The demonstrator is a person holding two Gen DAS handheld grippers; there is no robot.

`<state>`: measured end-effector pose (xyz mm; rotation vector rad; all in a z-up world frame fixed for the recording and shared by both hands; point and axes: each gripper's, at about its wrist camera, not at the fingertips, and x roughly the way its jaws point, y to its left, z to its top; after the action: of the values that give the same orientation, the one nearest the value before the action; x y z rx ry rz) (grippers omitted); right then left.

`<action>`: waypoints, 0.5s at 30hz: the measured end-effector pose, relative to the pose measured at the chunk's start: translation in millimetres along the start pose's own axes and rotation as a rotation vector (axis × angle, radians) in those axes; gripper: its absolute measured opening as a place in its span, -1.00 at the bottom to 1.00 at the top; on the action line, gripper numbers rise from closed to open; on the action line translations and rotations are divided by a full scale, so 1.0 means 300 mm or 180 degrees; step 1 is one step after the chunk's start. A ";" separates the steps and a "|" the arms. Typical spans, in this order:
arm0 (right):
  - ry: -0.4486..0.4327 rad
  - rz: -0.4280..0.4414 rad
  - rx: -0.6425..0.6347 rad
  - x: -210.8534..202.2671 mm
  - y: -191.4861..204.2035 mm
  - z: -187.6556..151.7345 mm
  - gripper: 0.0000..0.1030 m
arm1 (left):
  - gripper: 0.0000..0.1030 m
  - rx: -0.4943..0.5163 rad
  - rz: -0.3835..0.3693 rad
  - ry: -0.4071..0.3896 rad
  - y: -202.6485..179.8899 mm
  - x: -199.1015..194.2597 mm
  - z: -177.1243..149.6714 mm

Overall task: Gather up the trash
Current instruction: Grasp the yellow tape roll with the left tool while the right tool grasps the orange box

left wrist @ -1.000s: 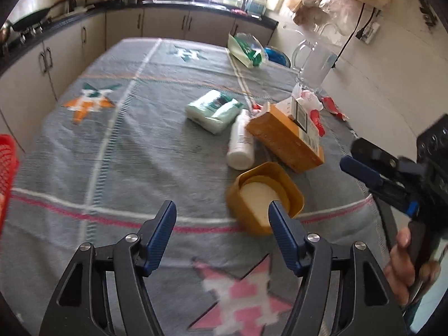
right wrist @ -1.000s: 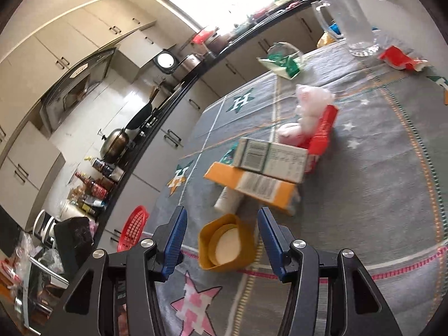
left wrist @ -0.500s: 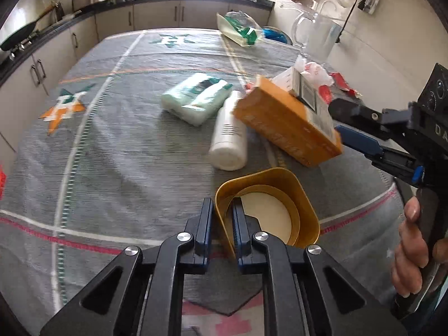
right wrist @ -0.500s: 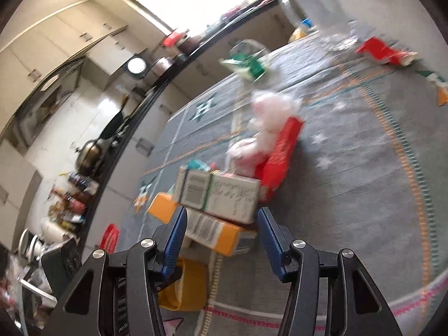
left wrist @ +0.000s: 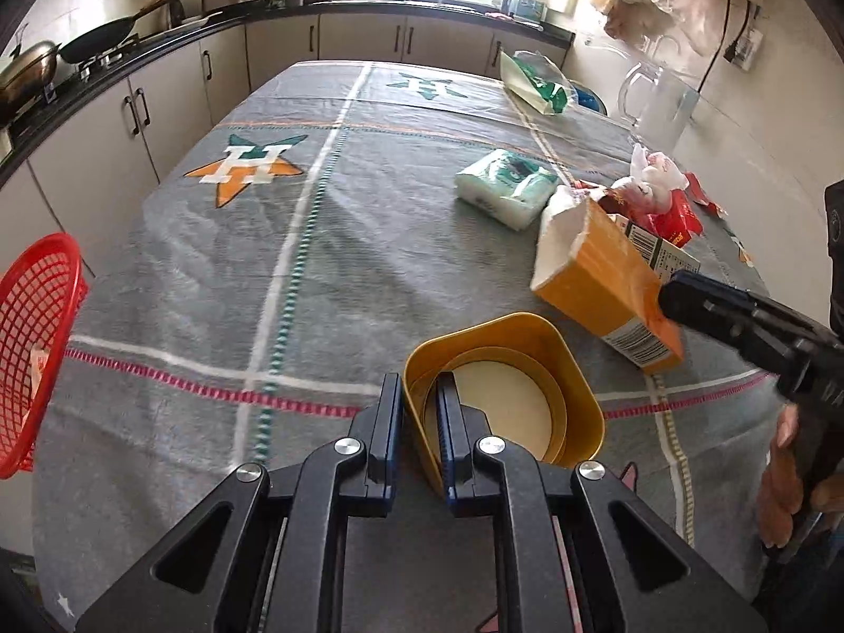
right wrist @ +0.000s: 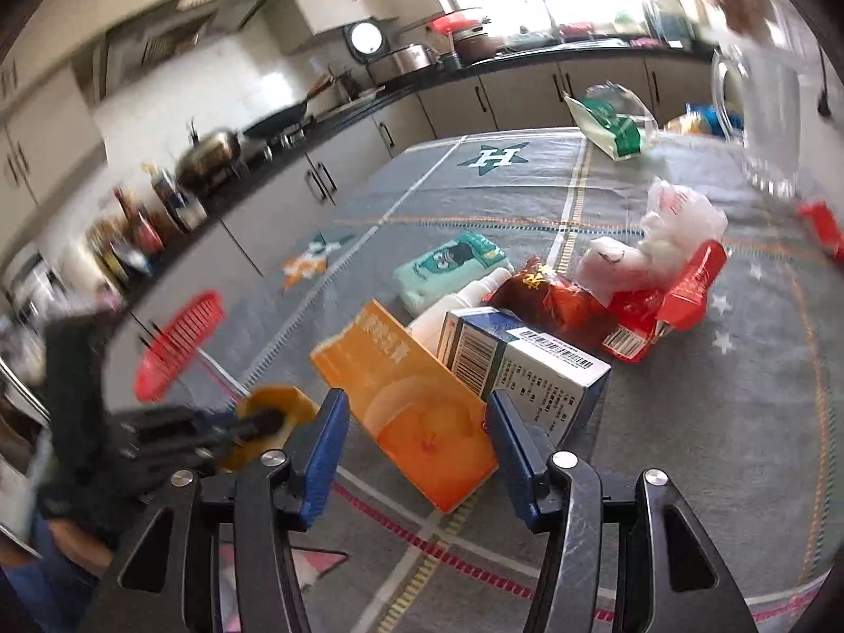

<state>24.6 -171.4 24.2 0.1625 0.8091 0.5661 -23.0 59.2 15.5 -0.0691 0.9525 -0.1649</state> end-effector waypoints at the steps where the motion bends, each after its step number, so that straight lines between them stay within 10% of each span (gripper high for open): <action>1: 0.0027 -0.0040 -0.0061 0.010 0.010 0.000 0.20 | -0.76 -0.0014 -0.0005 -0.0011 0.009 -0.005 -0.005; 6: 0.0060 -0.0179 -0.0034 0.041 -0.019 0.007 0.40 | -0.76 -0.0057 -0.0049 -0.0047 0.019 -0.008 -0.014; 15: 0.0265 0.0581 0.0185 0.059 -0.040 -0.005 0.44 | -0.76 -0.0112 0.0028 -0.0061 0.044 -0.024 -0.025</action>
<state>38.4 -172.1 7.8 0.2694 0.8975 0.7254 -31.6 73.4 15.2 -0.0987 0.9366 -0.1392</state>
